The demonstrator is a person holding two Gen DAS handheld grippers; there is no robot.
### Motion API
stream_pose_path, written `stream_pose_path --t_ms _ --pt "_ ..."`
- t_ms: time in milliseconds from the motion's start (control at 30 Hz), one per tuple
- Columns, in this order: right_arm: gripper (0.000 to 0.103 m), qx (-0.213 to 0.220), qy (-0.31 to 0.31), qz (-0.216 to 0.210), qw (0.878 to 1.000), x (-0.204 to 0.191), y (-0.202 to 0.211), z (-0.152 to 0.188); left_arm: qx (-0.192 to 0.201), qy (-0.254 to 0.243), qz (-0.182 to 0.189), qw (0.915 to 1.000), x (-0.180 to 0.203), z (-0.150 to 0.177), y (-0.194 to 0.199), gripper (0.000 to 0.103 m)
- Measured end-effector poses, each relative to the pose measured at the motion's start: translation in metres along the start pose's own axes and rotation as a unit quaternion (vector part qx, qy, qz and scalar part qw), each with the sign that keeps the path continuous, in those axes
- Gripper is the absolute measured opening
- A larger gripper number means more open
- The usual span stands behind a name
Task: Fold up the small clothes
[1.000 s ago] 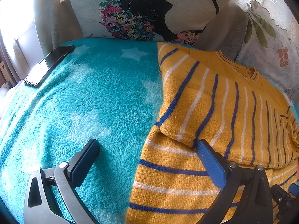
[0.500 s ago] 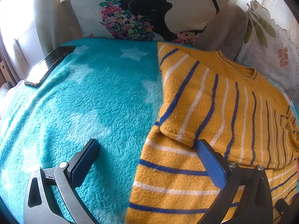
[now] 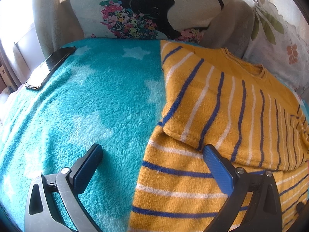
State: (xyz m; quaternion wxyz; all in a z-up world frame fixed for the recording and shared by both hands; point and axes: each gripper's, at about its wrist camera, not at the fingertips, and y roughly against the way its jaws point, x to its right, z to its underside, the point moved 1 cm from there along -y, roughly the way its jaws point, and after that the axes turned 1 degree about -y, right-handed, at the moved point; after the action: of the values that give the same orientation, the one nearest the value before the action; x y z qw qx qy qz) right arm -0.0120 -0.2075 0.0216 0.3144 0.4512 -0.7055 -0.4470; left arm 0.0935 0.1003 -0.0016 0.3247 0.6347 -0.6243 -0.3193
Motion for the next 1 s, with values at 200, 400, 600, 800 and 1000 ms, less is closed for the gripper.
stream_pose_path --t_ms 200,400,600,800,1000 --pt "0.102 -0.014 -0.080 -0.010 0.997 0.081 -0.009 -0.004 -0.007 0.017 -0.019 0.9997 0.000 0.004 0.002 0.103" --pt "0.102 -0.016 -0.185 -0.042 0.982 0.178 -0.015 -0.008 -0.020 0.036 -0.030 0.9987 0.003 0.002 0.037 0.099" --pt "0.102 -0.002 -0.297 -0.080 0.951 0.270 -0.027 -0.005 0.036 0.039 -0.022 0.9984 0.027 0.005 0.111 0.099" --pt "0.102 0.031 -0.364 -0.110 0.924 0.331 -0.037 -0.013 -0.004 0.074 0.036 0.9966 0.042 0.014 0.142 0.099" --pt "0.048 0.058 -0.377 -0.095 0.920 0.361 -0.044 -0.030 0.000 0.049 0.010 0.9987 0.066 0.024 0.167 0.099"
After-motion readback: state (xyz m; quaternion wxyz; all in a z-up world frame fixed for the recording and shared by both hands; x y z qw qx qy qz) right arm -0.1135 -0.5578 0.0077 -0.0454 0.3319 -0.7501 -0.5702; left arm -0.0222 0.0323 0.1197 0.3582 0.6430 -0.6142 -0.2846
